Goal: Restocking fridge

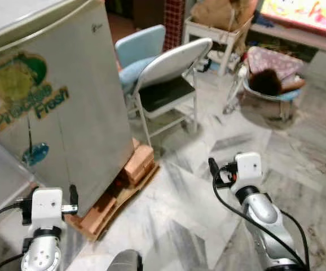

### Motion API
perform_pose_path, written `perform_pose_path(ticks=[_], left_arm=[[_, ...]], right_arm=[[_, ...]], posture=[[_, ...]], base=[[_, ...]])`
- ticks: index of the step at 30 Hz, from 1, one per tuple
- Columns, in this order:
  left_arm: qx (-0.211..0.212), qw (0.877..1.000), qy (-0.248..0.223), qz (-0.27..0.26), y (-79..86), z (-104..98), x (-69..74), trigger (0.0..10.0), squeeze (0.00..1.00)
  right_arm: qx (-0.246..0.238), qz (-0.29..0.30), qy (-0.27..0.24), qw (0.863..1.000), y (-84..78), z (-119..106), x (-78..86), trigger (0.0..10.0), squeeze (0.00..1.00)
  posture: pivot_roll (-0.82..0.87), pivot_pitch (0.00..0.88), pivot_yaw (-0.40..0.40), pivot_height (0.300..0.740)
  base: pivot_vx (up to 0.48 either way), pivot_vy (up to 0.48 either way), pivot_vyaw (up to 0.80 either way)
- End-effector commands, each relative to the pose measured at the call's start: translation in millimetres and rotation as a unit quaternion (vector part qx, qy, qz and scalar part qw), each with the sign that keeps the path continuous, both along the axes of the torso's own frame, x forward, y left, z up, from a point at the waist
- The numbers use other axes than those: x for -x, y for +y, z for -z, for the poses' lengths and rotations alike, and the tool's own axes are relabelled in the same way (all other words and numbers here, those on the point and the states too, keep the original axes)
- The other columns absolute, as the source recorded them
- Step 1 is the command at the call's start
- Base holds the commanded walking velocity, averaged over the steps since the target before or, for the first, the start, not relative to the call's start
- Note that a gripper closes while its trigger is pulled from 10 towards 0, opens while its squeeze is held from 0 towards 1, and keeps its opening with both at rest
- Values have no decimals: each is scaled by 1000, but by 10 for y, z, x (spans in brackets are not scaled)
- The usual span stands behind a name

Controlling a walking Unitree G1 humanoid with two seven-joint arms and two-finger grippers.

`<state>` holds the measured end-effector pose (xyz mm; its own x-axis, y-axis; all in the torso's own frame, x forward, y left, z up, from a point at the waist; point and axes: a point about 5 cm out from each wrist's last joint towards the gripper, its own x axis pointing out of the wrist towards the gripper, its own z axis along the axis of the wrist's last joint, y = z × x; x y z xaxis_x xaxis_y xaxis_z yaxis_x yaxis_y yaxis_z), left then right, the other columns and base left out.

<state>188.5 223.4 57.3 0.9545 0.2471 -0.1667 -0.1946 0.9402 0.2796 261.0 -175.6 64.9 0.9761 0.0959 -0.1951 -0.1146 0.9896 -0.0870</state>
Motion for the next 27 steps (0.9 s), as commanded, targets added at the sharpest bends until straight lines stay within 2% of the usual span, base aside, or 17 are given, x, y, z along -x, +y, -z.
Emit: perform_pose_path(ticks=[1,2,4,5,7,9,12,13,16,18,21,23,27], left_arm=[[22,1000,12,10,-47,77,32,10000,0],[39,999,12,17,-90,111,29,10000,0],[36,997,29,54,-203,214,-6,10000,0],[28,996,35,83,-275,249,-34,10000,0],[26,995,30,91,-296,223,-58,10000,0],[9,997,15,80,-244,139,-68,10000,0],[-3,997,11,80,-213,123,-52,10000,0],[-15,998,6,61,-129,85,-12,10000,0],[-37,998,1,43,-31,33,55,10000,0],[-52,998,2,26,75,9,123,10000,0],[-54,998,1,17,120,-2,143,10000,0],[-49,999,0,9,130,0,136,10000,0],[-35,999,4,5,115,20,118,10000,0]], right_arm=[[6,6,5,1000,-30,39,19,10000,0],[5,21,13,1000,-88,78,38,10000,0],[-8,39,42,998,-119,203,71,10000,0],[-6,28,47,998,-76,243,67,10000,0],[7,7,29,1000,-24,192,28,10000,0],[11,18,3,1000,-31,80,-65,10000,0],[14,20,-3,1000,-25,69,-81,10000,0],[20,26,-11,999,-27,42,-104,10000,0],[37,30,-26,999,-14,3,-122,10000,0],[21,28,-37,999,21,-6,-108,10000,0],[34,26,-34,999,21,9,-81,10000,0],[10,25,-20,999,17,23,-51,10000,0],[5,24,-21,999,4,28,-30,10000,0]], posture=[[31,96,-54,735],[50,99,-98,735],[40,103,-90,735],[34,100,-87,735],[26,87,-76,735],[26,81,-64,735],[29,76,-43,735],[36,77,-21,735],[52,80,-11,735],[60,90,-6,735],[62,92,-11,735],[62,93,-14,735],[48,93,-14,735]], base=[[0,0,0],[0,0,0],[0,0,0],[0,0,0],[0,0,0],[0,0,0],[0,0,0],[0,0,0],[0,0,0],[0,0,0],[0,0,0],[0,0,0],[0,0,0]])
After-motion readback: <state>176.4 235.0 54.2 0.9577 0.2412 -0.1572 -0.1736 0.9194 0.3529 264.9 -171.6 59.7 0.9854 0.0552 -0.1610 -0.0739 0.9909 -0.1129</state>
